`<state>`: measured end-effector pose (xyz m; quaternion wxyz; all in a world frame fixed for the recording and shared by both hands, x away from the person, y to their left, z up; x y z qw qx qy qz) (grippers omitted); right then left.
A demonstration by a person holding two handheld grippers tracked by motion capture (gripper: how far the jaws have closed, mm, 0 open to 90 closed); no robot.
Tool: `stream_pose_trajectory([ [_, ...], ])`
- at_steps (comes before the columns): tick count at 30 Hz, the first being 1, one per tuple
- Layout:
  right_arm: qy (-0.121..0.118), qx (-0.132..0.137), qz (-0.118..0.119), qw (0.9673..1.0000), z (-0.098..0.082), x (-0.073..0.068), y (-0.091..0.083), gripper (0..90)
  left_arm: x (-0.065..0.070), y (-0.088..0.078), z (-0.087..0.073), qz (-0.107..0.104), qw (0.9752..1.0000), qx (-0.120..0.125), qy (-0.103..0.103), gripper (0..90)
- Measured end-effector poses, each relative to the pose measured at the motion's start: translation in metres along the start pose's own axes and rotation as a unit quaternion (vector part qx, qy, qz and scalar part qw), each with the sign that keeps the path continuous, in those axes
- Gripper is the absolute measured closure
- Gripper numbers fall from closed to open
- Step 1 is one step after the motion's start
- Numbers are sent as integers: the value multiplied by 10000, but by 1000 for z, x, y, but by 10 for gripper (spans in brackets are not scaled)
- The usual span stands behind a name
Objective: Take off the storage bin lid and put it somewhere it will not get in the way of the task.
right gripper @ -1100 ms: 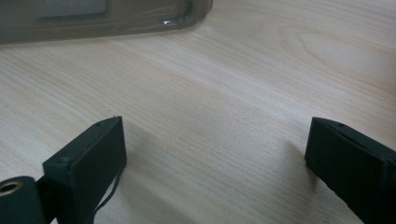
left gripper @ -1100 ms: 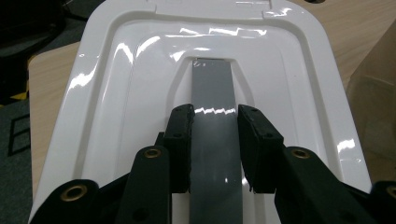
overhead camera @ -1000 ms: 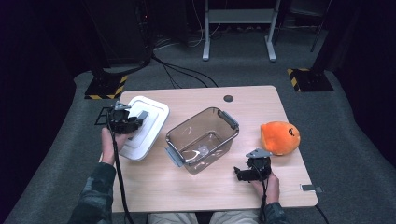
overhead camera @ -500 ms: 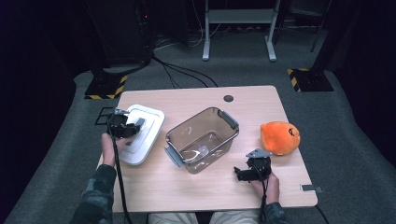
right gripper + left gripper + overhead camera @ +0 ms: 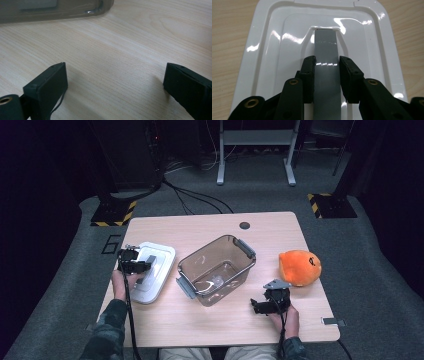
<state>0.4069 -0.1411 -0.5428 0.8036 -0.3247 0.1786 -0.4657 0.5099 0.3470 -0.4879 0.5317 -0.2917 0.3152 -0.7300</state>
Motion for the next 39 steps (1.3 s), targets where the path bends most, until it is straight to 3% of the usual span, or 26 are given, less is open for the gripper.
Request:
stream_pose_trajectory([
  [3, 2, 1, 0, 10000, 0, 0, 0, 47, -2, 6, -5, -78, 9999, -51, -137, 664],
  [9, 1, -1, -1, 10000, 0, 0, 0, 47, -3, 16, -10, -86, 9998, -113, -162, 663],
  [32, -17, 1, -1, 10000, 0, 0, 0, 49, -6, 33, 3, -48, 10000, -76, -38, 656],
  [34, -30, -5, 4, 10000, 0, 0, 0, 51, -5, 29, 3, -77, 9999, -8, -131, 532],
  [37, -30, 1, 7, 10000, 0, 0, 0, 52, -2, 22, 2, 24, 9999, 105, -113, 316],
  [39, -30, -1, 8, 10000, 0, 0, 0, 52, 1, 13, 1, -29, 9997, 232, -98, 236],
])
Point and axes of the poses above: each handheld gripper's, and its own axes: y roughly forward along the jaws, z roughly out of its top, x roughly to its right, the point moved 2 cm from there along y, roughly forward along the jaws, and after that the axes turned 1 degree about -y, right-handed, at the moved point
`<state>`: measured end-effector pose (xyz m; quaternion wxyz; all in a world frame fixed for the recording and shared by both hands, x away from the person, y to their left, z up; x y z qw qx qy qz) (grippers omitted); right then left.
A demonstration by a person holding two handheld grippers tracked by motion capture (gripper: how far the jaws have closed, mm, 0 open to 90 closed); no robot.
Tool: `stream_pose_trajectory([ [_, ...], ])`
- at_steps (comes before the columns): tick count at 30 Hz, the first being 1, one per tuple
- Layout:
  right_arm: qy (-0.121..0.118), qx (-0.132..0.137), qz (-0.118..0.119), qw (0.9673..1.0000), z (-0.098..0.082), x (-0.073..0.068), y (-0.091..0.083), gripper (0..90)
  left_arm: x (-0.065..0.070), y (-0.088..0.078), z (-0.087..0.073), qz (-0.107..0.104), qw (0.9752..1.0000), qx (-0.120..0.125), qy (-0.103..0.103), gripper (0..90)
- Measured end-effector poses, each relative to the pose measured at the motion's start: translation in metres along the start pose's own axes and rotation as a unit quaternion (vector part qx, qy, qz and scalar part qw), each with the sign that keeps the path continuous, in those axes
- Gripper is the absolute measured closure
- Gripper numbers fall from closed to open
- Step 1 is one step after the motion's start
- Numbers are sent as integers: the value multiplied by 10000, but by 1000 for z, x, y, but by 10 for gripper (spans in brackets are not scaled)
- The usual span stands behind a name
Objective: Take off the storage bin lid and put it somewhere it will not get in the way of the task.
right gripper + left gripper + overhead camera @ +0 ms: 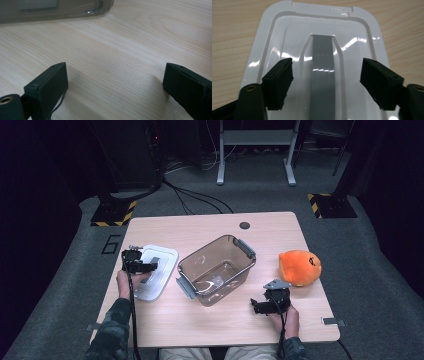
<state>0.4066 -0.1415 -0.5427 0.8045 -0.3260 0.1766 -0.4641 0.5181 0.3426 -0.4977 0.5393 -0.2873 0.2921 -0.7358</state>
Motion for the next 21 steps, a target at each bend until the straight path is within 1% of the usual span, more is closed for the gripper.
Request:
stream_pose_trajectory([
  [1, 0, 1, -1, 10000, 0, 0, 0, 52, 0, 0, 0, 0, 10000, 0, 0, 227],
  [2, 1, 2, -1, 10000, 0, 0, 0, 52, 6, -9, -2, -57, 9998, 110, 130, 212],
  [3, 1, 2, -1, 10000, 0, 0, 0, 52, 6, -9, -2, -57, 9998, 110, 130, 198],
  [4, 0, 1, 0, 10000, 0, 0, 0, 52, 13, -17, -6, -89, 9994, 220, 232, 190],
  [5, 0, 1, 0, 10000, 0, 0, 0, 52, 16, -20, -8, -164, 9992, 225, 288, 186],
  [6, 1, 0, 1, 10000, 0, 0, 0, 52, 21, -22, -11, -215, 9990, 279, 288, 176],
  [9, 34, 6, -13, 10000, 0, 0, 0, 52, 32, -30, -20, -280, 9981, 355, 415, 158],
  [10, 33, 9, -14, 10000, 0, 0, 0, 52, 36, -32, -23, -335, 9976, 407, 440, 158],
  [12, 2, 0, -4, 10000, 0, 0, 0, 52, 42, -35, -30, -359, 9971, 403, 533, 153],
  [13, 2, 0, -4, 10000, 0, 0, 0, 52, 42, -35, -30, -359, 9971, 403, 533, 152],
  [14, 1, 1, -7, 10000, 0, 0, 0, 52, 48, -38, -36, -396, 9966, 465, 558, 152],
  [16, -1, 3, -11, 10000, 0, 0, 0, 52, 53, -42, -42, -452, 9961, 451, 610, 148],
  [18, -6, 0, -10, 10000, 0, 0, 0, 52, 57, -43, -49, -452, 9956, 490, 657, 147],
  [19, -6, 0, -10, 10000, 0, 0, 0, 52, 57, -43, -49, -452, 9956, 490, 657, 147],
  [21, -14, 2, -10, 10000, 0, 0, 0, 52, 62, -45, -54, -489, 9953, 475, 682, 147],
])
Point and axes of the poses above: each handheld gripper's, and its own axes: y roughly forward along the jaws, z roughly out of its top, x roughly to its right, the point moved 2 cm from there along y, roughly forward along the jaws, and after that the axes turned 1 degree about -y, right-handed, at the moved point
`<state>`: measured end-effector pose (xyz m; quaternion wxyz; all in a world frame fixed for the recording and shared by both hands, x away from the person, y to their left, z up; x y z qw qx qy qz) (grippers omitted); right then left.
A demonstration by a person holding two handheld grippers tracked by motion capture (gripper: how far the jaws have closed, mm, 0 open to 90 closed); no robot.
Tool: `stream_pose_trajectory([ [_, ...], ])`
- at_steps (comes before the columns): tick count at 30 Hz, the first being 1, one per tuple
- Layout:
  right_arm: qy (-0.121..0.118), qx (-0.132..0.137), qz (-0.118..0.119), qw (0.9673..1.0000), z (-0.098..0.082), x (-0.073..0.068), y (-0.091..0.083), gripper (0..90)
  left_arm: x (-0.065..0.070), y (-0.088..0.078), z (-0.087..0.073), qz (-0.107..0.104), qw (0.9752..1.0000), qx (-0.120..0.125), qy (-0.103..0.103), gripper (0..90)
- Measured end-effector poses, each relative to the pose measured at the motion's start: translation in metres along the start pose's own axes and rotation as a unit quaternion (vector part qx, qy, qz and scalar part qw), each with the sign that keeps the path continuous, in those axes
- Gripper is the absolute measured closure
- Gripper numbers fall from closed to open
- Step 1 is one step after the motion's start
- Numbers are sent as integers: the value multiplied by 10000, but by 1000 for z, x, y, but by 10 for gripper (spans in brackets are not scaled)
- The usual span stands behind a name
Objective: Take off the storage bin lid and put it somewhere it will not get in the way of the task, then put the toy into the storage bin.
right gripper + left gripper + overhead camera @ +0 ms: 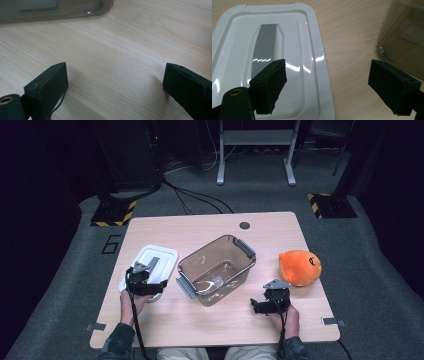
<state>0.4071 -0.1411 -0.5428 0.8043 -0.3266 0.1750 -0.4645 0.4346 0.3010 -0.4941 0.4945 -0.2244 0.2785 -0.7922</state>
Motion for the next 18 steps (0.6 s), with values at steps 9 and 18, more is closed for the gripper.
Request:
stream_pose_trajectory([
  [9, 10, -2, -7, 10000, 0, 0, 0, 52, 22, -2, -17, -101, 9997, 42, 204, 148],
  [18, -3, -2, -22, 10000, 0, 0, 0, 51, 49, -8, -32, -212, 9988, 111, 420, 145],
])
Point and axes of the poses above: each handheld gripper's, and its own axes: y roughly forward along the jaws, z roughly out of its top, x roughly to its right, the point moved 2 cm from there along y, roughly forward along the jaws, and after that the axes turned 1 degree about -y, right-handed, at the moved point
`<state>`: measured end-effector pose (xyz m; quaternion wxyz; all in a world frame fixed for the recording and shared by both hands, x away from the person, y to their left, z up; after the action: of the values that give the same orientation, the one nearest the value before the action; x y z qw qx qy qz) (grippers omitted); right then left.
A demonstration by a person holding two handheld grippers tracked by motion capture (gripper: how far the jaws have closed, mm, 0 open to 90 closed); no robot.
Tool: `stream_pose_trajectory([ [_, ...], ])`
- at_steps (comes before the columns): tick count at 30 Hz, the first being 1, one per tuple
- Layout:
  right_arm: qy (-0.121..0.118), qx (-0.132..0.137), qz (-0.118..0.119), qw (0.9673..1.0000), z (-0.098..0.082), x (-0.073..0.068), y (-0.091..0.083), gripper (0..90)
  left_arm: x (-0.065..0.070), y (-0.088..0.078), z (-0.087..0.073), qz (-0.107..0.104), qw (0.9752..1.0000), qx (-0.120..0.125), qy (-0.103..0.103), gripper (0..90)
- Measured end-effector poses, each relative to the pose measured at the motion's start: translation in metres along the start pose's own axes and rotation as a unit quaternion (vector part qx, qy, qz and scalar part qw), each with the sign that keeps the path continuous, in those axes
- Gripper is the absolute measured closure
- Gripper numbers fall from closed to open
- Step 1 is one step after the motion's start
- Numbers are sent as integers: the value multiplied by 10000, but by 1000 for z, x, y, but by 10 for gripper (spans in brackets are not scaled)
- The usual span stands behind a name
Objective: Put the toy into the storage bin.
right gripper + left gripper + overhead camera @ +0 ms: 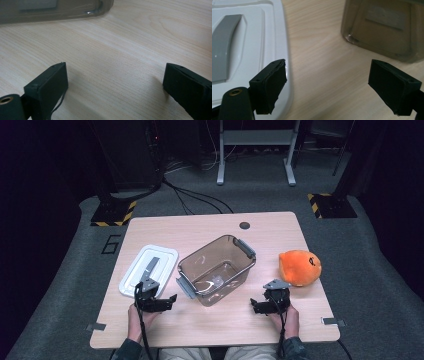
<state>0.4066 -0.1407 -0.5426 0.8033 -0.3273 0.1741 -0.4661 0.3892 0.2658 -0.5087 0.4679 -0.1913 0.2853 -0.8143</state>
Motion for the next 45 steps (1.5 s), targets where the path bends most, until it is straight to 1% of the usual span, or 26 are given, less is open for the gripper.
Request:
stream_pose_trajectory([
  [1, 20, 9, -5, 10000, 0, 0, 0, 51, 4, 1, -2, -18, 10000, 0, 33, 145],
  [2, 5, -3, 5, 10000, 0, 0, 0, 51, 7, 1, -4, -33, 9999, -33, 135, 145],
  [5, 15, -5, 10, 10000, 0, 0, 0, 50, 15, 5, -10, -91, 9998, -72, 136, 143],
  [6, 15, -4, 8, 10000, 0, 0, 0, 50, 15, 5, -10, -91, 9998, -72, 136, 142],
  [7, 13, -3, 8, 10000, 0, 0, 0, 50, 20, 7, -14, -161, 9997, -96, 153, 143],
  [8, 13, -3, 8, 10000, 0, 0, 0, 50, 20, 7, -14, -161, 9997, -96, 153, 143],
  [11, 27, 3, -15, 10000, 0, 0, 0, 47, 28, 14, -22, -191, 9994, -177, 219, 143],
  [13, 11, -4, -25, 10000, 0, 0, 0, 48, 31, 17, -24, -204, 9993, -215, 206, 139],
  [15, 73, 8, -43, 10000, 0, 0, 0, 45, 32, 18, -25, -233, 9992, -238, 223, 138],
  [17, 74, 21, -115, 9999, 0, 0, -1, 22, 35, 22, -25, -201, 9988, -296, 334, 138],
  [18, 25, 31, -142, 9999, 0, 0, -2, 16, 36, 22, -26, -192, 9987, -323, 350, 138],
  [19, 84, 73, -151, 9998, 0, -1, -4, 15, 36, 23, -26, -175, 9986, -324, 372, 134],
  [20, 85, 98, -81, 9999, 0, 0, -6, 13, 37, 23, -26, -185, 9987, -301, 379, 133],
  [21, 105, 114, -81, 9998, 2, -1, -9, 13, 37, 23, -26, -182, 9987, -295, 366, 123],
  [22, 186, 145, -73, 9997, 4, -2, -12, 13, 38, 24, -27, -167, 9989, -277, 345, 119],
  [24, 209, 203, -61, 9996, 9, -1, -19, 16, 38, 24, -27, -153, 9989, -253, 377, 107],
  [27, 244, 250, -86, 9994, 17, 1, -29, 17, 38, 24, -28, -159, 9989, -255, 351, 104],
  [33, 341, 325, -285, 9985, 28, 14, -46, 17, 38, 24, -28, -156, 9989, -252, 353, 104],
  [35, 371, 286, -401, 9981, 30, 20, -51, 18, 38, 24, -28, -156, 9989, -250, 351, 104],
  [37, 443, 328, -486, 9973, 33, 28, -56, 18, 38, 24, -28, -156, 9989, -250, 352, 104],
  [38, 443, 328, -486, 9973, 33, 28, -56, 18, 38, 24, -28, -156, 9989, -250, 352, 104],
  [39, 509, 343, -561, 9965, 36, 35, -60, 17, 38, 24, -28, -157, 9989, -250, 352, 104],
  [41, 538, 366, -641, 9958, 39, 42, -64, 11, 38, 24, -28, -156, 9989, -250, 351, 104],
  [42, 538, 366, -641, 9958, 39, 42, -64, 11, 38, 24, -28, -156, 9989, -250, 351, 104],
  [43, 593, 350, -769, 9947, 43, 50, -68, 0, 38, 24, -28, -156, 9990, -249, 350, 104],
  [45, 622, 346, -801, 9942, 46, 56, -71, 0, 38, 24, -28, -156, 9989, -250, 352, 104],
])
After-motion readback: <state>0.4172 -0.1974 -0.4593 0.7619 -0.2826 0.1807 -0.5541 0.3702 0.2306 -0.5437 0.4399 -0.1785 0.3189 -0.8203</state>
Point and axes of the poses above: each handheld gripper's, and its own axes: y roughly forward along the jaws, z roughly out of its top, x roughly to its right, the point moved 2 cm from there along y, roughly forward along the jaws, and after that the axes turned 1 degree about -y, right-handed, at the moved point
